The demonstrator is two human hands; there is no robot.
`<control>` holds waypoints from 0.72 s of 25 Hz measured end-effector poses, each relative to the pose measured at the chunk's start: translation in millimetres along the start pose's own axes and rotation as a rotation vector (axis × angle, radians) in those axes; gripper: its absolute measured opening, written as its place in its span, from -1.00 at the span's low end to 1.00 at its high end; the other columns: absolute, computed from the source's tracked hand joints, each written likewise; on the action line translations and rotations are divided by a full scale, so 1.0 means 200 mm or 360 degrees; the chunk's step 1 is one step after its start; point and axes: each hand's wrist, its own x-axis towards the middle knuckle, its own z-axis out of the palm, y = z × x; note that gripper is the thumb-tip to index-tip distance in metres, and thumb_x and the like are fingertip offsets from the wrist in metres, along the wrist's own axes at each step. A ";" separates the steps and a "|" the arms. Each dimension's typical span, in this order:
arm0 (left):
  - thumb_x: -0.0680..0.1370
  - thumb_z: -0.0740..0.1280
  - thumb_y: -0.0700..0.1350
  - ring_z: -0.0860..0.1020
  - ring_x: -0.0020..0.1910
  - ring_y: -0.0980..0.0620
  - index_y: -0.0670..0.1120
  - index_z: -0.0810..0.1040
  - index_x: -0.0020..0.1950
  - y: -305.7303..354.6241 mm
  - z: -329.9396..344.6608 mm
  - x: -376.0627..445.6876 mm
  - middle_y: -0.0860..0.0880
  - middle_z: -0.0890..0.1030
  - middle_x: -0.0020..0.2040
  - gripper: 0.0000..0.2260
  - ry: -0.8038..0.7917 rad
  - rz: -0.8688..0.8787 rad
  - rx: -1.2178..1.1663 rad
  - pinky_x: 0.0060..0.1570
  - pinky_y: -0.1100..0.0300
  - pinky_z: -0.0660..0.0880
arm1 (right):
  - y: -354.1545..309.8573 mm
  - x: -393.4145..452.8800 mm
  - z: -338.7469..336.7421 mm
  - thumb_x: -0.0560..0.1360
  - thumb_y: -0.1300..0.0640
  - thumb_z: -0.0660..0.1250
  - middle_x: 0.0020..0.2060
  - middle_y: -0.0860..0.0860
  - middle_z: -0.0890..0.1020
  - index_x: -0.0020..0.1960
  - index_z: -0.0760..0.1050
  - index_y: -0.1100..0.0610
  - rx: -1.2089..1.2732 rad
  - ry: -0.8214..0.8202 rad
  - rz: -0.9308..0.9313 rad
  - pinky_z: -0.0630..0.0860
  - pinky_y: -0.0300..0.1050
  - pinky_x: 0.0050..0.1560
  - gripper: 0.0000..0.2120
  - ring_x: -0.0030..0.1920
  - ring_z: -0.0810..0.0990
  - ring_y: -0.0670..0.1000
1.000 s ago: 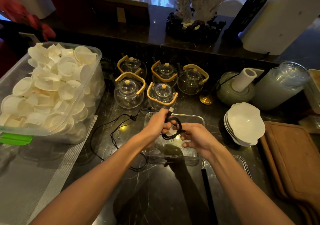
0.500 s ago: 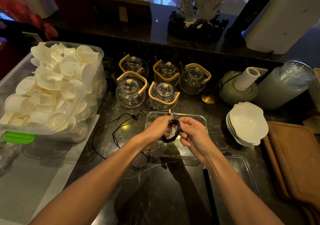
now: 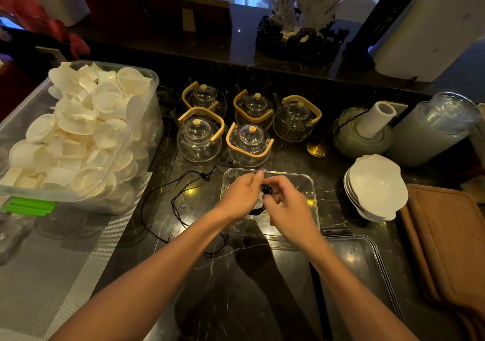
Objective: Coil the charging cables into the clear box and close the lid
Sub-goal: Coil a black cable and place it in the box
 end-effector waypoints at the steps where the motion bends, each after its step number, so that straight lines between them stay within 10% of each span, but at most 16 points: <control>1: 0.70 0.06 0.11 0.49 -0.28 0.13 -0.12 0.62 0.09 -0.01 -0.01 0.00 0.05 0.53 -0.28 -0.58 -0.0040 0.0015 -0.0008 -0.19 0.12 0.41 | 0.00 0.00 0.00 0.59 0.19 0.33 -0.27 -0.12 0.56 0.11 0.51 -0.05 -0.0232 -0.0001 -0.0125 0.47 -0.30 -0.27 -0.83 -0.29 0.54 -0.18; 6: 0.65 0.09 0.19 0.46 -0.29 -0.01 -0.17 0.64 0.07 -0.10 0.02 0.01 -0.23 0.57 -0.24 -0.50 -0.0136 -0.0070 -0.0157 -0.25 0.06 0.38 | 0.06 0.00 0.01 0.59 0.11 0.36 -0.08 -0.05 0.66 0.16 0.53 0.04 -0.0922 0.0119 -0.0402 0.54 -0.11 -0.20 -0.85 -0.13 0.62 -0.05; 18: 0.70 0.18 -0.03 0.17 -0.46 0.15 -0.14 0.54 -0.02 -0.08 0.02 0.01 0.04 0.20 -0.39 -0.75 -0.0432 -0.0625 -0.1192 -0.47 0.30 0.28 | 0.11 0.04 -0.02 0.54 0.30 0.32 -0.13 0.05 0.59 0.07 0.46 0.17 -0.1068 -0.0093 -0.0618 0.36 -0.14 -0.24 -0.87 -0.18 0.54 0.06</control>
